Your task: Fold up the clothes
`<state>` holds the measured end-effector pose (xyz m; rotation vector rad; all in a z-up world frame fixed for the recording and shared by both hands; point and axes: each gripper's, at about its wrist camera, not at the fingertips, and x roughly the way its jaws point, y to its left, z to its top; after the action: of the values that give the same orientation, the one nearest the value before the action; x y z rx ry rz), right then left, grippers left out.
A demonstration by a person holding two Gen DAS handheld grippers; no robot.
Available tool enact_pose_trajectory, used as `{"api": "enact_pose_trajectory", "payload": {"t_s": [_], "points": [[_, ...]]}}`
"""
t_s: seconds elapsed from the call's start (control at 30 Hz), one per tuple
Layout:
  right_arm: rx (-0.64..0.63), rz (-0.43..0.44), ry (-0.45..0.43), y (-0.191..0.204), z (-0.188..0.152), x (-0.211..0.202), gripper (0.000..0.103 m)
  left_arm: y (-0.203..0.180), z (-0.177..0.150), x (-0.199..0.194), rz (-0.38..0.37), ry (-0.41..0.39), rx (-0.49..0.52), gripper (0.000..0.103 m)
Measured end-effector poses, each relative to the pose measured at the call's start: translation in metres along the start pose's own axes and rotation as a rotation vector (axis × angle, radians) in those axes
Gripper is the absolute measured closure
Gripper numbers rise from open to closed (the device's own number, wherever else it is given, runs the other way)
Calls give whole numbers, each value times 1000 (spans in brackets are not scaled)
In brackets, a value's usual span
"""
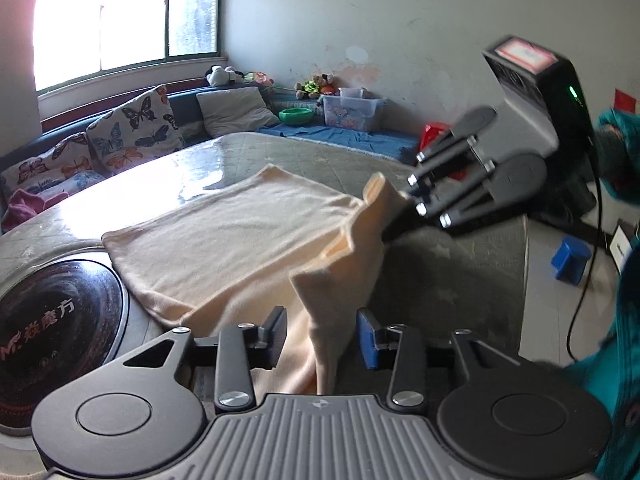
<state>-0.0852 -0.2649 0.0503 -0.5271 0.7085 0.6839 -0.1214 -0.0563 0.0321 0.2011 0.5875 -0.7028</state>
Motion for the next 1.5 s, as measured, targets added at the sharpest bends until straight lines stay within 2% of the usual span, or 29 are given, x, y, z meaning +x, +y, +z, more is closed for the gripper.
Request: {"api": "enact_pose_trajectory", "payload": {"t_s": [0.23, 0.27, 0.33, 0.43, 0.73, 1.03, 1.23, 1.33, 1.5], "points": [[20, -13, -21, -2, 3, -1, 93, -12, -15, 3, 50, 40, 81, 63], [22, -15, -22, -2, 2, -2, 93, -12, -16, 4, 58, 42, 86, 66], [24, -20, -27, -2, 1, -2, 94, -12, -18, 5, 77, 46, 96, 84], [24, -28, -33, 1, -1, -4, 95, -7, -17, 2, 71, 36, 81, 95], [27, -18, -87, 8, 0, -30, 95, 6, -5, -29, 61, -28, 19, 97], [-4, 62, -97, 34, 2, -77, 96, 6, -3, -78, -30, -15, -39, 98], [-36, 81, -120, 44, 13, -98, 96, 21, 13, -80, 8, -59, -53, 98], [-33, 68, -135, 36, 23, -92, 97, 28, 20, -82, 27, -81, -59, 98], [-19, 53, -135, 17, 39, -73, 97, 51, 40, -55, 66, -89, -77, 98]]}}
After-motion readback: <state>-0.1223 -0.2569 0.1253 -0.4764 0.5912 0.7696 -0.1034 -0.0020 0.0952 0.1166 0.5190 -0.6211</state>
